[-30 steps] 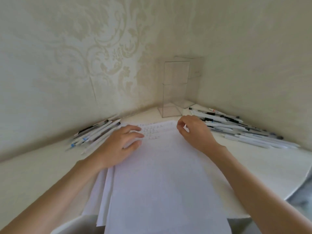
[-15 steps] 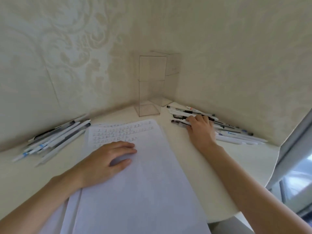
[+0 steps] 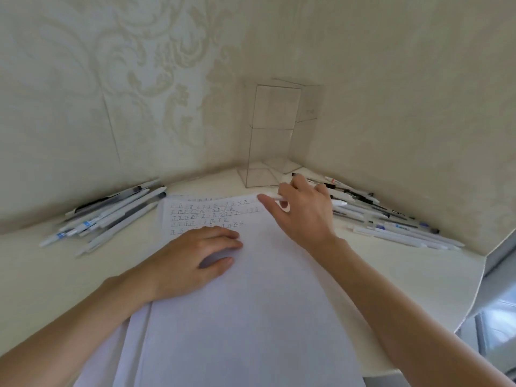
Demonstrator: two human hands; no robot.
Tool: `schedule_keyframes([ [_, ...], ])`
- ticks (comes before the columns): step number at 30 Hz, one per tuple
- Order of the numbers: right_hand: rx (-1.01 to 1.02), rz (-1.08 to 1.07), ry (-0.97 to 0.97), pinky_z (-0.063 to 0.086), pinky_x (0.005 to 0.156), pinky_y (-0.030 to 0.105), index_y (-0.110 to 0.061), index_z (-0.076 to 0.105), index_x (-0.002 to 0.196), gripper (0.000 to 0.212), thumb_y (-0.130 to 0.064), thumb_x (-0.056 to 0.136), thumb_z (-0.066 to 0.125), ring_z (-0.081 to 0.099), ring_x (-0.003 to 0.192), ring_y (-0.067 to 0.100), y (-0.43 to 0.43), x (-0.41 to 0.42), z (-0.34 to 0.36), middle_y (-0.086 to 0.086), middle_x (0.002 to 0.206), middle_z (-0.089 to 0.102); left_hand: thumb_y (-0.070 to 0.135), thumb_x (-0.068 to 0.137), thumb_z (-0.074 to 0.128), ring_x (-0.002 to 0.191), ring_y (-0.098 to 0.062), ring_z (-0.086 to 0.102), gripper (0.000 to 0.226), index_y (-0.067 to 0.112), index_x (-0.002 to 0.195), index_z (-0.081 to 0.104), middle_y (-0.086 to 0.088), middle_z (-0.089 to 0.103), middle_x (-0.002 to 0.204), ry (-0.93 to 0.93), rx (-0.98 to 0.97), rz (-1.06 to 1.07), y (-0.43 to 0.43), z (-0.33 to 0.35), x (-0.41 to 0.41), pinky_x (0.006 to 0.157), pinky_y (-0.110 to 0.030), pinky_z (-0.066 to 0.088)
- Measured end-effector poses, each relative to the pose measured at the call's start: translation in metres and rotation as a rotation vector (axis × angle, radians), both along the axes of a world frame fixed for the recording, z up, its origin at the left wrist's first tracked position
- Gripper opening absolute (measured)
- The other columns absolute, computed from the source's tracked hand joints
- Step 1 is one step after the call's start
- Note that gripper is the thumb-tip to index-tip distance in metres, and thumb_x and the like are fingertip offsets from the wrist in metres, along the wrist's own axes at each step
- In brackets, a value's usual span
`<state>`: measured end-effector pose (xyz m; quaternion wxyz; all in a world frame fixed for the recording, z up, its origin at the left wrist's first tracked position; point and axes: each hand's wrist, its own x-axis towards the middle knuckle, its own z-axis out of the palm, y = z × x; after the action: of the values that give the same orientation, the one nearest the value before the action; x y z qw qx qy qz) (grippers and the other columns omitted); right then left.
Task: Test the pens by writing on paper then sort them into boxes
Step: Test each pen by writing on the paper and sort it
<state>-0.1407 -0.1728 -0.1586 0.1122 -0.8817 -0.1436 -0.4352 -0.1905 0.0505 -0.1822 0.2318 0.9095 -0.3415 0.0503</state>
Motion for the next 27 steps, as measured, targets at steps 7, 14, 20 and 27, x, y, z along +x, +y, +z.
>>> schedule_keyframes([
  [7,-0.119,0.114,0.003,0.012,0.042,0.018,-0.015,0.047,0.047,0.037,-0.035,0.077,0.050,0.037,0.032,0.024,0.026,0.009,-0.014,0.000,0.051,0.045,0.061,0.082,0.023,0.122,0.011,0.027,0.058,0.038,0.128,0.049,0.026,0.037,0.135,-0.009,0.022,-0.005,0.002,-0.001,-0.001,0.098,0.001,0.008],
  [14,-0.078,0.217,-0.082,0.023,0.036,0.019,-0.013,0.059,0.059,0.043,-0.047,0.084,0.056,0.045,0.036,0.021,0.026,0.009,-0.016,-0.001,0.061,0.055,0.061,0.082,0.022,0.121,0.015,0.023,0.058,0.040,0.129,0.048,0.030,0.034,0.133,-0.011,0.024,-0.002,0.002,-0.002,-0.001,0.100,-0.002,0.009],
  [20,0.176,0.429,-0.102,0.045,0.054,0.035,0.008,0.060,0.101,0.028,-0.007,0.087,0.040,0.051,0.065,0.023,0.021,0.003,0.008,0.014,0.084,0.056,0.058,0.082,0.024,0.122,0.012,0.026,0.057,0.036,0.127,0.051,0.026,0.039,0.134,-0.024,0.016,0.003,0.000,0.000,-0.002,0.100,-0.001,0.011],
  [27,0.890,0.454,0.669,0.046,0.056,0.025,-0.010,0.069,0.080,0.059,-0.063,0.083,0.045,0.059,0.051,0.011,0.034,-0.015,0.013,0.009,0.059,0.067,0.054,0.085,0.026,0.123,0.004,0.032,0.053,0.033,0.127,0.051,0.019,0.042,0.136,-0.023,0.040,0.013,0.000,-0.001,-0.002,0.106,-0.019,0.025],
])
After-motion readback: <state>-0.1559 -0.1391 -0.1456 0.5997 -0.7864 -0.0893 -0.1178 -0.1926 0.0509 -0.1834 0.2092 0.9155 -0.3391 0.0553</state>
